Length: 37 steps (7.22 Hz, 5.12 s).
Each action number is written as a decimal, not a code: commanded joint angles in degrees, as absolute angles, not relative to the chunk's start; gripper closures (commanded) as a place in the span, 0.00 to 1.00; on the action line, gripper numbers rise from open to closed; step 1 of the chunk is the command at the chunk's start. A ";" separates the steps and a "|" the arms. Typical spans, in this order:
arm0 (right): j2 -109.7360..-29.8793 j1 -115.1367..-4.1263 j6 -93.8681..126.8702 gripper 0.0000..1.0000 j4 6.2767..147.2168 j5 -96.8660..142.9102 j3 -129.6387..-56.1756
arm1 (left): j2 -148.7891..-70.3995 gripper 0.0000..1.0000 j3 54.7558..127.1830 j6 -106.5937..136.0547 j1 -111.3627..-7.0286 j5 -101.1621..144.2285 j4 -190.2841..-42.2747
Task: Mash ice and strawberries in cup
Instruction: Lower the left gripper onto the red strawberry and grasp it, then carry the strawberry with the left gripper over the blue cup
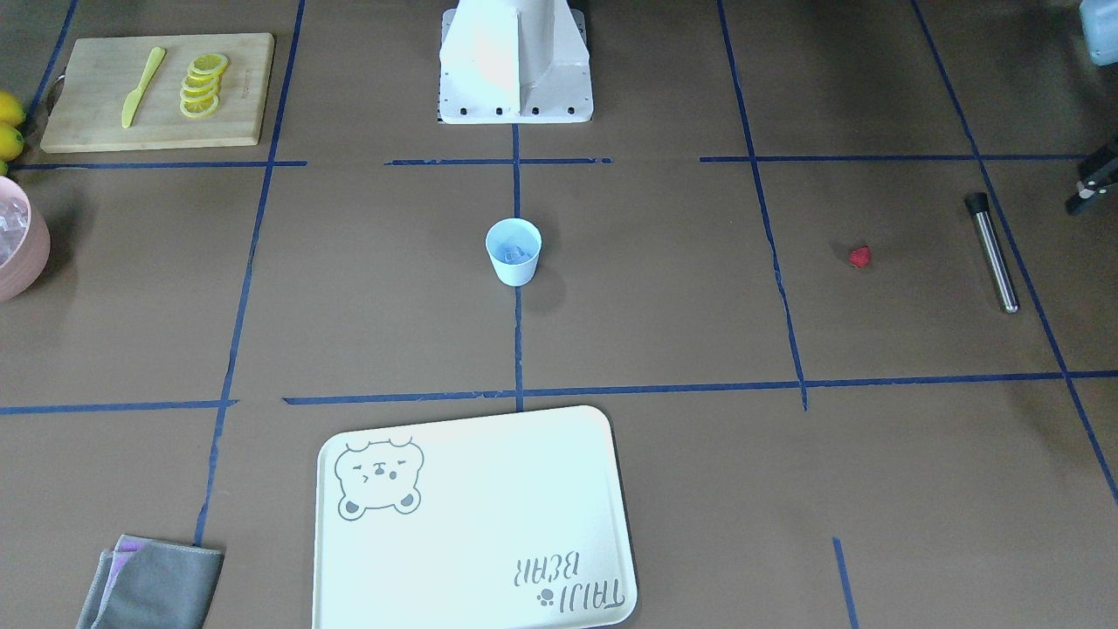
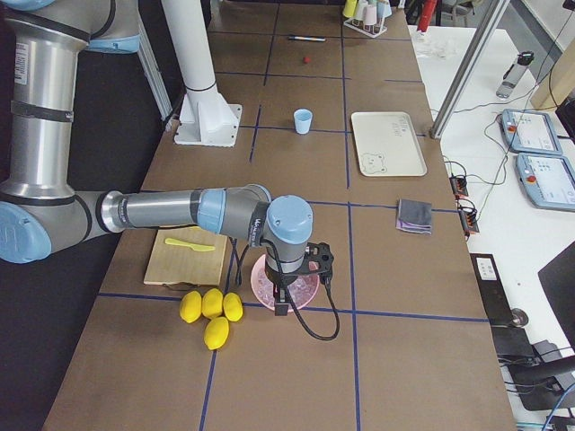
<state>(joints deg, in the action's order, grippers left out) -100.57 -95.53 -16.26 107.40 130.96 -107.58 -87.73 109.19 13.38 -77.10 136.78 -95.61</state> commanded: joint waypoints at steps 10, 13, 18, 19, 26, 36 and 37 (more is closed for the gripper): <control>-100.90 -95.54 -16.52 0.01 107.40 130.78 -107.58 | -85.61 0.00 98.70 54.05 -45.71 118.57 -127.44; -100.99 -95.54 -16.52 0.01 107.40 130.78 -107.58 | -85.26 0.25 98.61 53.97 -45.26 118.48 -127.44; -100.99 -95.54 -16.52 0.01 107.40 130.78 -107.58 | -85.08 0.99 100.27 53.44 -45.35 118.48 -127.09; -100.99 -95.54 -16.44 0.01 107.40 130.78 -107.58 | -85.17 0.99 102.89 53.35 -45.35 118.39 -126.92; -100.99 -95.54 -16.35 0.01 107.40 130.96 -107.93 | -112.79 0.98 105.73 54.32 -45.18 118.48 -94.29; -101.42 -95.54 -16.52 0.01 107.40 130.96 -108.19 | -138.86 0.84 94.32 76.37 -28.83 110.65 -85.43; -101.51 -95.54 -16.61 0.01 107.40 130.96 -108.19 | -141.39 0.82 91.09 78.47 -28.83 110.57 -85.43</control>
